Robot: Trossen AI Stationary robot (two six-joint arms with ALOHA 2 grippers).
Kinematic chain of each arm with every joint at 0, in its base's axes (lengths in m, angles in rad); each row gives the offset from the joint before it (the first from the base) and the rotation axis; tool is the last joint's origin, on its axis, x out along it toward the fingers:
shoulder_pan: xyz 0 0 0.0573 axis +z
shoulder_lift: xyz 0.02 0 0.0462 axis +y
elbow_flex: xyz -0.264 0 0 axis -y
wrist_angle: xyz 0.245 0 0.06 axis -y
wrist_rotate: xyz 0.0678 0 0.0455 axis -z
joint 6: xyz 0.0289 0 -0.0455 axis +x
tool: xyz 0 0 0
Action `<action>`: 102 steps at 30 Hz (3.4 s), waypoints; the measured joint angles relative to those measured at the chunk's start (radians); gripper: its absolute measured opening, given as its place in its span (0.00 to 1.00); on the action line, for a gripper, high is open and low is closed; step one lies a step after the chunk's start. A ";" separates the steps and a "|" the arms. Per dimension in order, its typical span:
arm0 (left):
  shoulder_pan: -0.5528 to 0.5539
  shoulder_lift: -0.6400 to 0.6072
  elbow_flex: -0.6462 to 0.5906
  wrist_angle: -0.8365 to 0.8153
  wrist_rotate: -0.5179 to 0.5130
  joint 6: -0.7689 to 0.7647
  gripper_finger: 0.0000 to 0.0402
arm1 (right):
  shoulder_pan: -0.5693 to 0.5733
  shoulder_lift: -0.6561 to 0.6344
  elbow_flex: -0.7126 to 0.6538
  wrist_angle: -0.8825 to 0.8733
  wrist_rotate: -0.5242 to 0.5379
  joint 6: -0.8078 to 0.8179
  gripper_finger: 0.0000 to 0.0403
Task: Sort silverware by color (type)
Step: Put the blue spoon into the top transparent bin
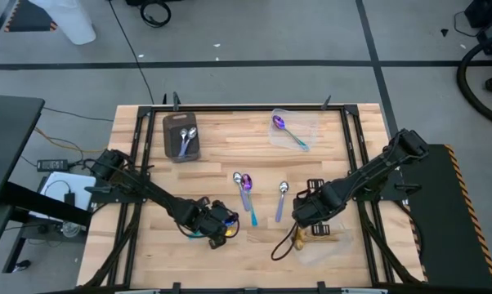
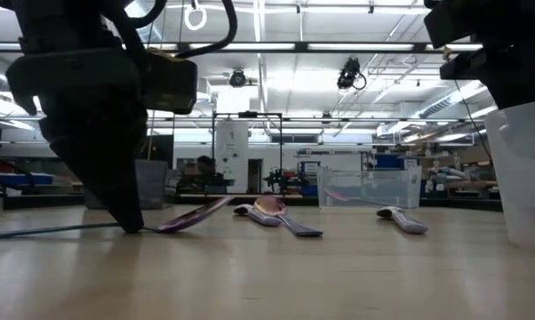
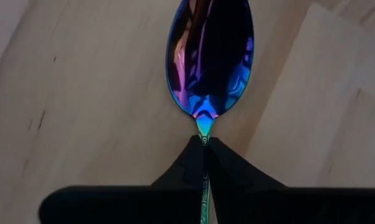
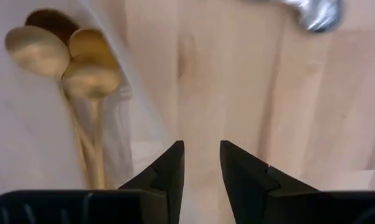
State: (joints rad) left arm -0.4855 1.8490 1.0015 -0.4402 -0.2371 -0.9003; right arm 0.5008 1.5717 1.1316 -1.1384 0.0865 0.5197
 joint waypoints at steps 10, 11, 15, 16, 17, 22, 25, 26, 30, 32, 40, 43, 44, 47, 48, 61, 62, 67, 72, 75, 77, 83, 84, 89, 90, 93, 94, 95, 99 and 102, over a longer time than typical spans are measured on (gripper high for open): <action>0.003 -0.058 -0.009 0.007 -0.079 0.090 0.03 | 0.000 -0.006 0.000 0.104 0.076 -0.007 0.28; 0.003 -0.058 -0.009 0.008 -0.081 0.097 0.03 | 0.000 -0.006 0.000 0.116 0.075 -0.007 0.28; 0.002 -0.059 -0.008 0.020 -0.092 0.117 0.03 | 0.001 -0.006 0.000 0.121 0.073 -0.017 0.28; 0.001 -0.059 -0.008 0.021 -0.101 0.123 0.03 | 0.001 -0.006 0.000 0.121 0.072 -0.018 0.28; 0.001 -0.059 -0.008 0.022 -0.109 0.127 0.03 | 0.001 -0.006 0.000 0.121 0.071 -0.019 0.28; 0.007 -0.062 -0.007 0.046 -0.137 0.164 0.03 | -0.006 -0.006 0.000 0.122 0.073 -0.031 0.28; 0.014 -0.062 -0.006 0.098 -0.140 0.206 0.03 | -0.019 -0.006 0.000 0.121 0.073 -0.034 0.28; 0.018 -0.062 -0.005 0.120 -0.140 0.227 0.03 | -0.024 -0.006 0.000 0.121 0.073 -0.034 0.28; 0.039 -0.067 -0.005 0.210 -0.140 0.308 0.03 | -0.041 -0.006 0.005 0.119 0.073 -0.036 0.28; 0.056 -0.079 -0.005 0.250 -0.142 0.355 0.03 | -0.046 -0.006 0.022 0.121 0.080 -0.042 0.28; 0.115 -0.134 -0.003 0.472 -0.169 0.605 0.03 | -0.032 -0.080 0.035 0.233 0.256 -0.088 0.29; 0.132 -0.138 -0.003 0.581 -0.171 0.721 0.03 | -0.026 -0.128 0.015 0.305 0.321 -0.103 0.31; 0.141 -0.140 -0.003 0.622 -0.171 0.759 0.03 | -0.024 -0.143 0.004 0.331 0.338 -0.107 0.32; 0.172 -0.141 -0.003 0.757 -0.169 0.863 0.03 | -0.023 -0.179 -0.022 0.417 0.366 -0.113 0.35; 0.181 -0.141 -0.003 0.800 -0.168 0.895 0.03 | -0.023 -0.188 -0.025 0.432 0.369 -0.113 0.36; 0.358 -0.144 -0.002 1.271 0.075 1.143 0.04 | -0.034 -0.283 -0.026 0.474 0.592 -0.105 0.44; 0.367 -0.146 -0.002 1.264 0.092 1.135 0.04 | -0.038 -0.289 -0.026 0.474 0.606 -0.105 0.44; 0.389 -0.147 -0.003 1.192 0.154 1.113 0.04 | -0.055 -0.288 -0.026 0.521 0.593 -0.100 0.46; 0.389 -0.151 -0.003 1.195 0.157 1.128 0.04 | -0.058 -0.263 -0.039 0.517 0.590 -0.100 0.46; 0.391 -0.157 -0.003 1.216 0.186 1.129 0.04 | -0.058 -0.267 -0.051 0.525 0.596 -0.101 0.46; 0.394 -0.157 -0.003 1.238 0.209 1.130 0.04 | -0.051 -0.274 -0.058 0.525 0.600 -0.104 0.46; 0.393 -0.157 -0.003 1.283 0.237 1.166 0.04 | -0.015 -0.276 -0.096 0.643 0.648 -0.175 0.46; 0.393 -0.157 -0.003 1.295 0.239 1.168 0.04 | -0.012 -0.276 -0.101 0.657 0.661 -0.181 0.46; 0.381 -0.157 -0.003 1.319 0.279 1.174 0.04 | -0.014 -0.276 -0.125 0.804 0.707 -0.268 0.46; 0.379 -0.157 -0.003 1.328 0.286 1.174 0.04 | -0.014 -0.276 -0.133 0.854 0.713 -0.296 0.46; 0.365 -0.157 -0.003 1.341 0.289 1.175 0.05 | -0.014 -0.276 -0.164 1.010 0.720 -0.399 0.46; 0.360 -0.157 -0.003 1.349 0.289 1.175 0.05 | -0.014 -0.274 -0.176 1.060 0.718 -0.429 0.46; 0.356 -0.157 -0.003 1.355 0.289 1.175 0.05 | -0.014 -0.271 -0.186 1.108 0.714 -0.454 0.46; 0.344 -0.157 -0.003 1.362 0.289 1.176 0.05 | -0.014 -0.258 -0.222 1.229 0.704 -0.554 0.46; 0.341 -0.157 -0.003 1.378 0.289 1.174 0.05 | -0.021 -0.256 -0.238 1.286 0.704 -0.599 0.46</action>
State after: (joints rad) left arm -0.1448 1.6924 0.9989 0.9376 0.0521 0.2741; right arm 0.4800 1.3155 0.8936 0.1473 0.7910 -0.0792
